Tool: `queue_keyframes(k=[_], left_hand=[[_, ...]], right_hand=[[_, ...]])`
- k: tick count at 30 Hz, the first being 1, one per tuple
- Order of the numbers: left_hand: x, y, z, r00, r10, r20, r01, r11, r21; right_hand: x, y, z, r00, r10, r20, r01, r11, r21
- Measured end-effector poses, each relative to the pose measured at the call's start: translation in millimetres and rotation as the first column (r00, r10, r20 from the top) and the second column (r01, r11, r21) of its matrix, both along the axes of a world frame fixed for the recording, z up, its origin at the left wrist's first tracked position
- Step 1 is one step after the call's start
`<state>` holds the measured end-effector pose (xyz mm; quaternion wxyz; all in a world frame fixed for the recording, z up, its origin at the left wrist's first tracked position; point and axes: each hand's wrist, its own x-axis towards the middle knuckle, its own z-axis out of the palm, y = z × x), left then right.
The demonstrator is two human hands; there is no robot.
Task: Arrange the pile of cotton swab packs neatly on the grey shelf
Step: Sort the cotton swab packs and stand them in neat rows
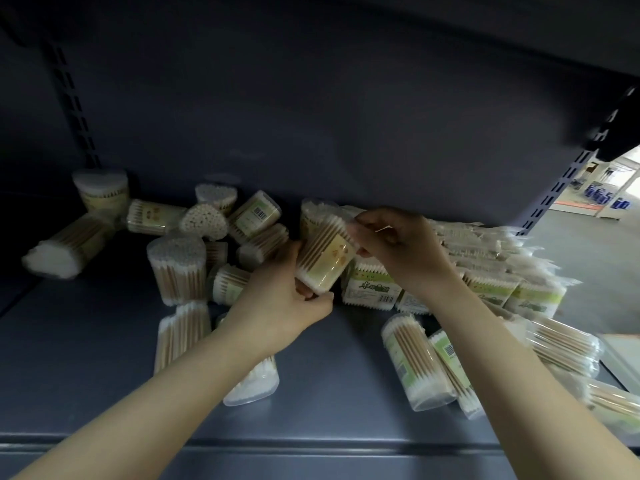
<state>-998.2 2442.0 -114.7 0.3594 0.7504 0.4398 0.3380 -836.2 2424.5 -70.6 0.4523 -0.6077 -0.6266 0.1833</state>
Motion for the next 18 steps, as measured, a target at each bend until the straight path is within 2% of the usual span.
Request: queue_keyframes(k=[4,8,18], left_hand=[[1,3,1,0.995,0.052,-0.083,-0.047,0.997,0.059],[-1,2,3,0.992,0.067,-0.105,-0.054,0.992,0.117],[4,7,-1,0.998,0.014,0.063,-0.009,0.997,-0.074]], right_hand=[[-1,5,1,0.998,0.001,0.063,-0.003,1.0,0.021],[0,7,0,0.995,0.042,0.087,-0.045,0.998,0.043],[12,9,-1,0.982,0.188,0.022,-0.188,0.982,0.02]])
